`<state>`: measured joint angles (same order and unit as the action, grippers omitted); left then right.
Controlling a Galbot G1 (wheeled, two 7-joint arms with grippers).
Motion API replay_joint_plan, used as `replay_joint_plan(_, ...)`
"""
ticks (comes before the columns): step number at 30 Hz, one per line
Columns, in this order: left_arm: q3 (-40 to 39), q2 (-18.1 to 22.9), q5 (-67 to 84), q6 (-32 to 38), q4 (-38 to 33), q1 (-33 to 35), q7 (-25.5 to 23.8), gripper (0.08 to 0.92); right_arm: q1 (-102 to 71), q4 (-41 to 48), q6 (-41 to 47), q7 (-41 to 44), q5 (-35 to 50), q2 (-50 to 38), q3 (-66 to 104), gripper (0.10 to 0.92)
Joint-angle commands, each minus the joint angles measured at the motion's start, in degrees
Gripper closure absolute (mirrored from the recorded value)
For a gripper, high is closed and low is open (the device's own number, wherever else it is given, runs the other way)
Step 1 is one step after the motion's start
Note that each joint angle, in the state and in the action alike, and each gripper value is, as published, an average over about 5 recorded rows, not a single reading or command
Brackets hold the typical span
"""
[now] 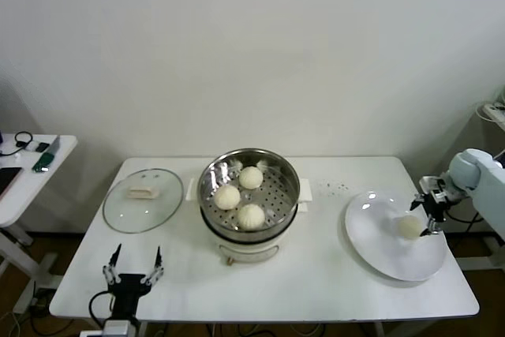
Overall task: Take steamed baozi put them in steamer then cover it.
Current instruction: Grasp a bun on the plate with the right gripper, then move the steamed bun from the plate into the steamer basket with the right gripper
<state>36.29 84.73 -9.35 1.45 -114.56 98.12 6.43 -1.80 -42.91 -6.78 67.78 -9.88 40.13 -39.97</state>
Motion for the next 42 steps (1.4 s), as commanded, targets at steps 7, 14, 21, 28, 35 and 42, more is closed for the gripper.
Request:
replay_joint_plan(7, 0.3, 0.1, 0.0, 0.0, 0.4, 0.0, 0.1, 0.177, -1.7, 3.7, -0.7, 1.8, -2.6, 3.4, 2.8, 0.203)
replay_joint_plan(14, 0.2, 0.2, 0.0, 0.1, 0.5, 0.0, 0.1, 0.177, -1.4, 6.2, -1.9, 2.1, -4.6, 4.3, 4.3, 0.222)
replay_joint_plan(21, 0.1, 0.2, 0.0, 0.0, 0.6, -0.3, 0.1, 0.177, -1.3, 6.2, -2.2, 2.8, -4.8, 4.0, 4.6, 0.275)
replay_joint_plan(28, 0.1, 0.3, 0.0, 0.0, 0.6, -0.3, 0.1, 0.177, -1.2, 5.9, -2.2, 2.7, -4.6, 4.0, 5.0, 0.296)
replay_joint_plan(35, 0.0, 0.3, 0.0, 0.1, 0.5, -0.2, 0.1, 0.177, 2.4, 3.4, -0.9, 2.5, 1.6, 2.3, 1.1, 0.307)
replay_joint_plan(42, -0.9, 0.2, -0.1, -0.1, 0.2, -0.7, 0.1, 0.177, 14.7, -2.5, 5.8, 1.4, 19.3, -0.4, -12.0, 0.310)
